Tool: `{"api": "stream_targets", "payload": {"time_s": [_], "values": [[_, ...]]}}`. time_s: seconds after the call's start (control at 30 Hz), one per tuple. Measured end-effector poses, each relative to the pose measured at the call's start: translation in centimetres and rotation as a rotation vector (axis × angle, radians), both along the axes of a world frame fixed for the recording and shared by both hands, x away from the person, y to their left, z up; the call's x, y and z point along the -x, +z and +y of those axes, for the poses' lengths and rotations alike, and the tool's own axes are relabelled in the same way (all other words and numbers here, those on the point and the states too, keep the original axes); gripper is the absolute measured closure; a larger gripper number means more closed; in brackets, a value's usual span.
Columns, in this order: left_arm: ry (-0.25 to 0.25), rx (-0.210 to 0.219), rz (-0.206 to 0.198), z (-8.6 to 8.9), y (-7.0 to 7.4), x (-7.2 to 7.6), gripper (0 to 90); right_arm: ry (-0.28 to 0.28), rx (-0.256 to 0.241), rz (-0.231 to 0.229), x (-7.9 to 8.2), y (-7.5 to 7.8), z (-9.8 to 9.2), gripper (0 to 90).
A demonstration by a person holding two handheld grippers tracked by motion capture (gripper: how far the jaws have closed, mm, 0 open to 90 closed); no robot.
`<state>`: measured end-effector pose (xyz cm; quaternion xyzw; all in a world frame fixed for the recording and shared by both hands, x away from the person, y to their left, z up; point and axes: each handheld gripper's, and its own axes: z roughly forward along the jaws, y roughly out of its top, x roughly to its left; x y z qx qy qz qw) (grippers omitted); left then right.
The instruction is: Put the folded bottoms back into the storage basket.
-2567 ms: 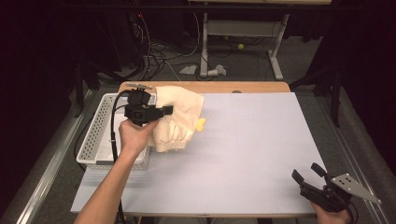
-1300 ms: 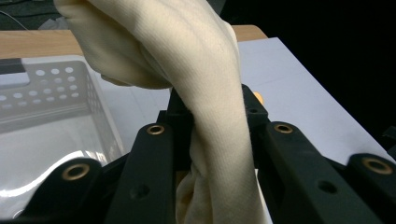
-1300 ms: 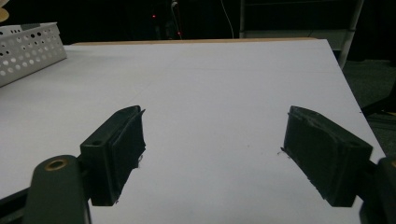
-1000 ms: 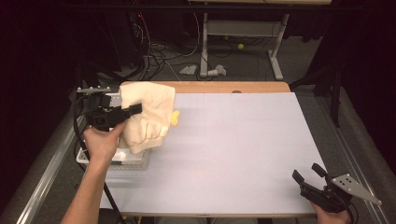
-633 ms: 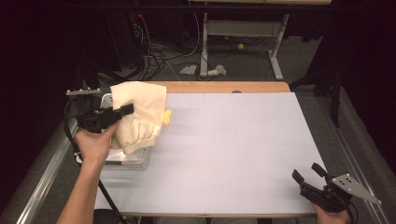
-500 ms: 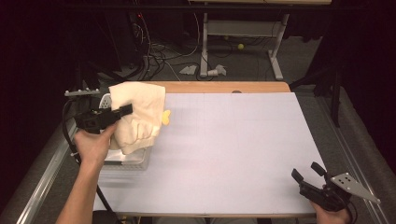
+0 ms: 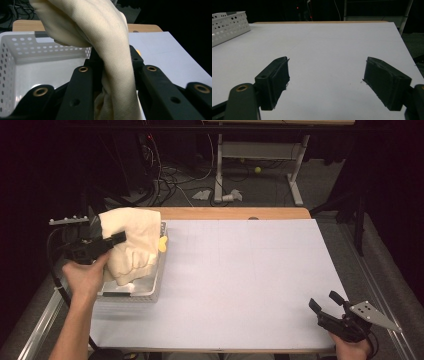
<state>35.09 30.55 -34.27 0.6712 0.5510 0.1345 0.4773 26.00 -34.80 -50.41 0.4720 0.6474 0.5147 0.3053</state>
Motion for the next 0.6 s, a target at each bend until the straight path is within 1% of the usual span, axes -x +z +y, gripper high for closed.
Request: {"api": "stream_targets", "payload": {"time_s": [0.1,0.23,0.6], "values": [[0.007,-0.001,0.004,0.4,-0.2,-0.1,70.5,-0.004,-0.002,0.004,0.0,0.0,0.0,20.9],[0.017,-0.025,0.015,0.6,-0.6,-0.3,70.6,-0.003,0.003,0.001,0.0,0.0,0.1,20.9],[0.020,-0.044,0.042,0.8,-1.4,-2.0,70.5,-0.009,0.005,0.005,0.2,0.0,-0.1,20.9]]}}
